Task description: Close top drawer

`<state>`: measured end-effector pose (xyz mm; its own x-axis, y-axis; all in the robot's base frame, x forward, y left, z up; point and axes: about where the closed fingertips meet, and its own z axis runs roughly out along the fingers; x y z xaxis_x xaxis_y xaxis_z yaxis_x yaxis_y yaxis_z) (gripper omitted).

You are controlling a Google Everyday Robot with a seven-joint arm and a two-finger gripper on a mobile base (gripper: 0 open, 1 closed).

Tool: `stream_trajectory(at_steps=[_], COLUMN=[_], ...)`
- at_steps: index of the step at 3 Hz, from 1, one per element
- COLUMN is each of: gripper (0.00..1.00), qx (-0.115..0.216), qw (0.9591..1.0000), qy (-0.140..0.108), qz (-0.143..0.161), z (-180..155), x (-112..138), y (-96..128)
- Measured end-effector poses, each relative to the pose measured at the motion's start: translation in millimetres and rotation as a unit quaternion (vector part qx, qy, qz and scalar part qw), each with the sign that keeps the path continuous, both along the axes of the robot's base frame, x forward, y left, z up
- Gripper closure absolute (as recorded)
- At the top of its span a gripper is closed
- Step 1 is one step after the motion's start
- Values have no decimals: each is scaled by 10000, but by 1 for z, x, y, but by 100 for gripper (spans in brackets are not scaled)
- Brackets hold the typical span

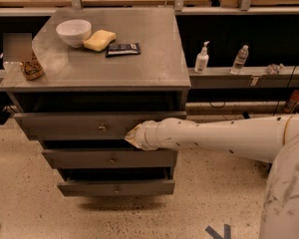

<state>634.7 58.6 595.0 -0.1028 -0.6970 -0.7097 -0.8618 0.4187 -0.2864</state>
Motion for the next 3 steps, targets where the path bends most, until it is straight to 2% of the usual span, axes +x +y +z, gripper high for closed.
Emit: stream_trajectory(at_steps=[1,2,3], gripper=[100,100,100], qx=[98,238,498], qw=[9998,9988,9959], qy=[133,188,266], qz=[111,383,712], z=[-11,-13,-14], x=[15,6,-28], y=[14,23,29])
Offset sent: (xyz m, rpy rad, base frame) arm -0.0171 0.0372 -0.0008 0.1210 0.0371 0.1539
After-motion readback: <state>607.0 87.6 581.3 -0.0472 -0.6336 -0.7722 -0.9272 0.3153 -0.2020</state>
